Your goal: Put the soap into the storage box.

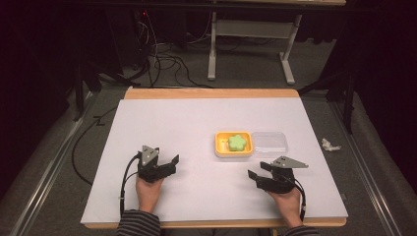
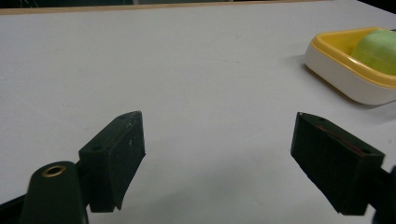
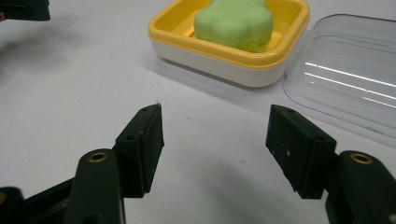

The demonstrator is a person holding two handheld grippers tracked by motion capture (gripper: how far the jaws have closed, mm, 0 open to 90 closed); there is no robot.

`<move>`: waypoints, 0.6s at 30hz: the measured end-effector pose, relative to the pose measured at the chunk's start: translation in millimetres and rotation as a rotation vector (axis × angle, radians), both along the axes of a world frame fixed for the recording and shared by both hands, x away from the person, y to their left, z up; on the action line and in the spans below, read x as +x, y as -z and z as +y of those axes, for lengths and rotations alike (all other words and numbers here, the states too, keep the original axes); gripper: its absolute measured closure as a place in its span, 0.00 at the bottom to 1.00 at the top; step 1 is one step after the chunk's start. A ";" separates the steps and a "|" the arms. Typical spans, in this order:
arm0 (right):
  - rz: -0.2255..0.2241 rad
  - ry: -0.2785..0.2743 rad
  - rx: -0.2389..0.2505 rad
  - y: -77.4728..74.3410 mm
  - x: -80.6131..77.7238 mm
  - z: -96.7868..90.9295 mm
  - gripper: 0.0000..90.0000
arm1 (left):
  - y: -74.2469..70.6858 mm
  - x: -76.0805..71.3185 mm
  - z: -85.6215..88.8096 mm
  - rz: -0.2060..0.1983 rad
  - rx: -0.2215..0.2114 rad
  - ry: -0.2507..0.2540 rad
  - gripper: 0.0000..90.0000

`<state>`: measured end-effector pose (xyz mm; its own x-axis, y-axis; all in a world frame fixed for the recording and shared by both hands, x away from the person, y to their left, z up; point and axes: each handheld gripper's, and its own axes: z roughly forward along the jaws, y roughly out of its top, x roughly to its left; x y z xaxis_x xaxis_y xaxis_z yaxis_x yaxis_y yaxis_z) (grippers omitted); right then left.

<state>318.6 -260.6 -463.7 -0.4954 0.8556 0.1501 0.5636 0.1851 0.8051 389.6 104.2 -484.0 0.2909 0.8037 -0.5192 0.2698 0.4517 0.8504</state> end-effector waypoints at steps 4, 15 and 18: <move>0.004 0.006 -0.006 1.4 1.8 -0.5 0.41 | 0.0 0.1 0.0 0.000 -0.001 0.000 0.20; 0.010 0.019 -0.003 4.7 7.3 -1.5 0.41 | 0.0 0.1 0.0 0.000 0.000 -0.001 0.20; 0.013 0.023 0.000 5.1 8.5 -1.6 0.41 | 0.0 0.1 0.0 0.000 -0.002 0.000 0.20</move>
<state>327.1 -262.2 -468.8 -0.4732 0.8670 0.1561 0.5781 0.1719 0.7976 389.7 104.2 -483.9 0.2903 0.8028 -0.5208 0.2698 0.4535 0.8494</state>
